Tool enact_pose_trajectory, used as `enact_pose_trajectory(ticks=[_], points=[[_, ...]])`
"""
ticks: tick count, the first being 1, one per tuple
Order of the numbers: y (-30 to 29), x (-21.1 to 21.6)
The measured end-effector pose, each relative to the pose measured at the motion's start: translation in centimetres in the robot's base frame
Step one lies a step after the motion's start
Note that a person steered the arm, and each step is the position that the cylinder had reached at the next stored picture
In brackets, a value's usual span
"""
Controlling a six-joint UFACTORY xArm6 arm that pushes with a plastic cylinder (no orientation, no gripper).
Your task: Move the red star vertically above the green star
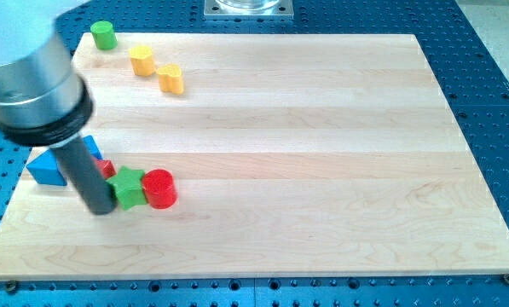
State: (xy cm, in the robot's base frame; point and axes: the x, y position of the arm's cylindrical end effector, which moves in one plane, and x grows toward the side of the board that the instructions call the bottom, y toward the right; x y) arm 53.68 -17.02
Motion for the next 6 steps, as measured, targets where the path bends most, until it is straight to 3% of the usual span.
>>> enact_pose_trajectory(ticks=[1,3,4,6], points=[[1.5,-1.3],[-2.6,1.8],[-4.2,0.6],[-0.4,-6.9]])
